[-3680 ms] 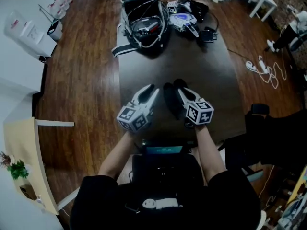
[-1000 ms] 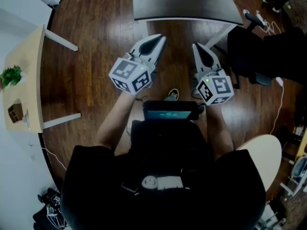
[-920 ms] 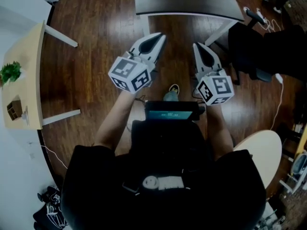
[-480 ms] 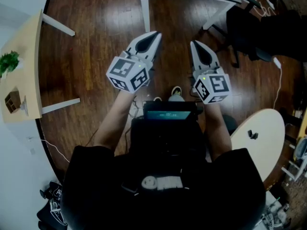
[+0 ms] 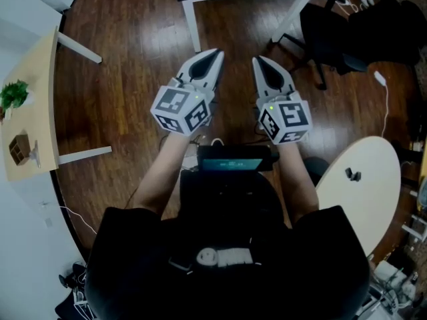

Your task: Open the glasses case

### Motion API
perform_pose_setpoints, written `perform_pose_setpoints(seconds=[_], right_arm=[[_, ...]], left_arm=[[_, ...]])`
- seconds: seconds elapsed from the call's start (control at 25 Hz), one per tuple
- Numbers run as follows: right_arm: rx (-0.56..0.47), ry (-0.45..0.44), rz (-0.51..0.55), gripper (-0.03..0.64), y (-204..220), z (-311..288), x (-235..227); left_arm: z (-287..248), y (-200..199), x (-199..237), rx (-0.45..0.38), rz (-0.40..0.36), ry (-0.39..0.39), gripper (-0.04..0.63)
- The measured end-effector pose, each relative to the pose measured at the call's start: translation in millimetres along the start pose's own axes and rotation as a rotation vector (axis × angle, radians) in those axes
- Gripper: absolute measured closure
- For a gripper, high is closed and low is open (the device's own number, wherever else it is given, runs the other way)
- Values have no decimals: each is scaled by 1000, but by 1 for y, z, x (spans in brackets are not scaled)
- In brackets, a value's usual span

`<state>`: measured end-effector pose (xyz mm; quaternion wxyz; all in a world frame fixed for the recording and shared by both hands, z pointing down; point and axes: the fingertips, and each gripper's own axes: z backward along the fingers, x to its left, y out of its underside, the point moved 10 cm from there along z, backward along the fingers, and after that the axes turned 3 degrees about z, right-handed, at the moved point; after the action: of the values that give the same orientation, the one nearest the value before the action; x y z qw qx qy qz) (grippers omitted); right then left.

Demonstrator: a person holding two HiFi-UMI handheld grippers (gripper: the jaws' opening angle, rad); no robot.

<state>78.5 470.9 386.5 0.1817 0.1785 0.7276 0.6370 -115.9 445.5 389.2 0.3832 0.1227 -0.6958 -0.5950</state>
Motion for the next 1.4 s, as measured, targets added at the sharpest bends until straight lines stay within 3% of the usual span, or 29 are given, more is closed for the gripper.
perform_pose_setpoints(seconds=[0.36, 0.56, 0.84, 1.4], right_arm=[[-22, 32, 17, 614, -9, 72, -3], [-34, 30, 10, 614, -10, 98, 7], [-7, 21, -12, 614, 4, 147, 32], [-28, 10, 7, 614, 7, 209, 59]], left_arm=[[5, 12, -77, 5, -36, 11, 597], [21, 18, -103, 25, -58, -58, 597], [56, 44, -145, 47, -43, -88, 597], [90, 58, -205, 18, -57, -52, 597]])
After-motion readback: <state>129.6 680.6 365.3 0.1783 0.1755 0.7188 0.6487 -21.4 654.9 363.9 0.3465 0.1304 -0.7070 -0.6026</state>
